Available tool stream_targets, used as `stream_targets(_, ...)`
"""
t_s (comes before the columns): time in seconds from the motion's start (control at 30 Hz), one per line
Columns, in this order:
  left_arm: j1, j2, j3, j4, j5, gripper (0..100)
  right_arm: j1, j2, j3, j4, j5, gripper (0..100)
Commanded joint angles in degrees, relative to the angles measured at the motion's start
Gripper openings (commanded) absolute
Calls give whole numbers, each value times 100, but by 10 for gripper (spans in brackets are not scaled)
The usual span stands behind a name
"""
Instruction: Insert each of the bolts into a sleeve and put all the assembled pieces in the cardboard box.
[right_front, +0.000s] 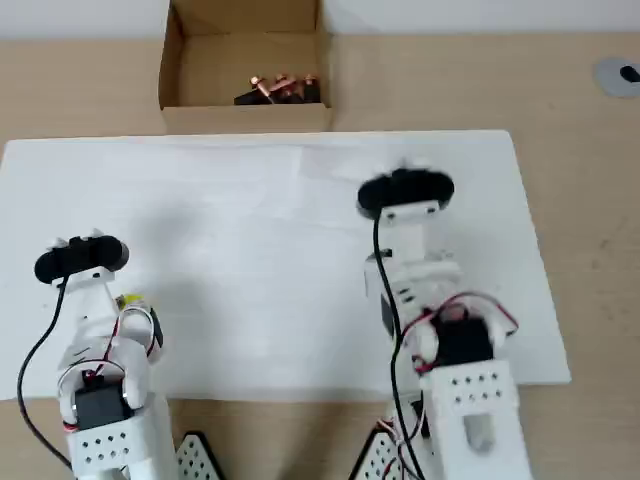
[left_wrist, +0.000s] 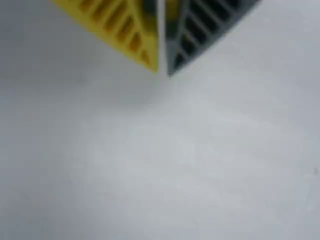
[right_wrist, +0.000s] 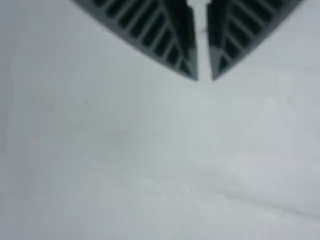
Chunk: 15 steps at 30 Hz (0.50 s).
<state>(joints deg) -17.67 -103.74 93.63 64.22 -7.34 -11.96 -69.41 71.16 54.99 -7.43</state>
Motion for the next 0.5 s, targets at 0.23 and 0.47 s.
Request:
stream_targets(0.23,-79,-66,-26,-9,18,6,163,-2466,2264,-721,519,10)
stream_targets(0.47,-79,-66,-26,-9,18,6,400,-3925,2571,-369,519,10)
